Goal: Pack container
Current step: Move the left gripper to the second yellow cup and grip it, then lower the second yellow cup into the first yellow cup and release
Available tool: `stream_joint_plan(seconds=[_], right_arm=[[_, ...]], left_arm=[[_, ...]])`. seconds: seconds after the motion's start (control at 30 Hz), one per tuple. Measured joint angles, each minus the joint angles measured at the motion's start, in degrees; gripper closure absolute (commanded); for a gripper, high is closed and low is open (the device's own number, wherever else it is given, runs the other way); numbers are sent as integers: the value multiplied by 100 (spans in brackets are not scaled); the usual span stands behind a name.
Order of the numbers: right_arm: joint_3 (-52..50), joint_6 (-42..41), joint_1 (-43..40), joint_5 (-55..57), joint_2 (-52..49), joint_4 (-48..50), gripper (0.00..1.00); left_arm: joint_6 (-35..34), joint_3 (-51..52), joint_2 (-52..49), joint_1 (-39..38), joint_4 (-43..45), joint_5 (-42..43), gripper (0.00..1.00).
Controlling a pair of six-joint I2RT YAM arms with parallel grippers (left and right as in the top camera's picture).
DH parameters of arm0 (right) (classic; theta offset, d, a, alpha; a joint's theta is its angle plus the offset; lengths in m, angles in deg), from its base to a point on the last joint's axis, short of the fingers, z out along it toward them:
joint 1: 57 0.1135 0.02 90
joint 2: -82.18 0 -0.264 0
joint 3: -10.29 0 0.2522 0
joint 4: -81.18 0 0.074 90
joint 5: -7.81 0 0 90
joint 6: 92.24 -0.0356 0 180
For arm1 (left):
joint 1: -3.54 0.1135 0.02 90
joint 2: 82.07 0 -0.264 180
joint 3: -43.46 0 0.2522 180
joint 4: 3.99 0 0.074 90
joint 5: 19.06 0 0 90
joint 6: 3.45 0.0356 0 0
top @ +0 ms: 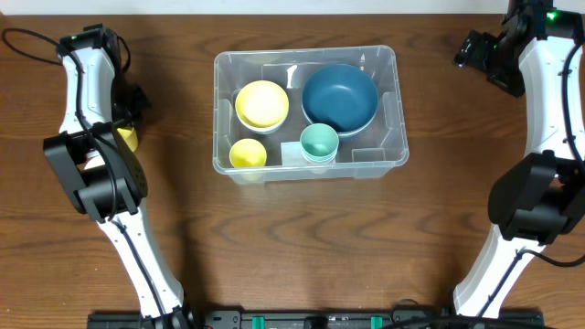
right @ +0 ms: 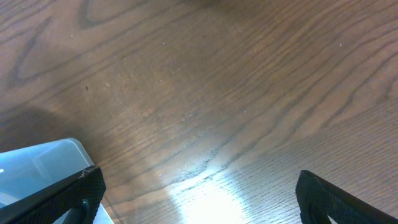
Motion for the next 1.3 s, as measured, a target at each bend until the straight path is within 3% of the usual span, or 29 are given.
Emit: stream_joint_plan(seconds=[0.27,0.57,0.83,1.3], right_arm=[[0,0,0,0,0,2,1],[0,0,0,0,0,0,1],[0,0,0,0,0,2,1],[0,0,0,0,0,4,1]], left_arm=[[0,92,1049,-688,11,188,94],[177,39,3392,-2693,-114,238,94],[341,131,3569,-4181,-966,155,94],[330,2312,3486,-4216,332,114,93]])
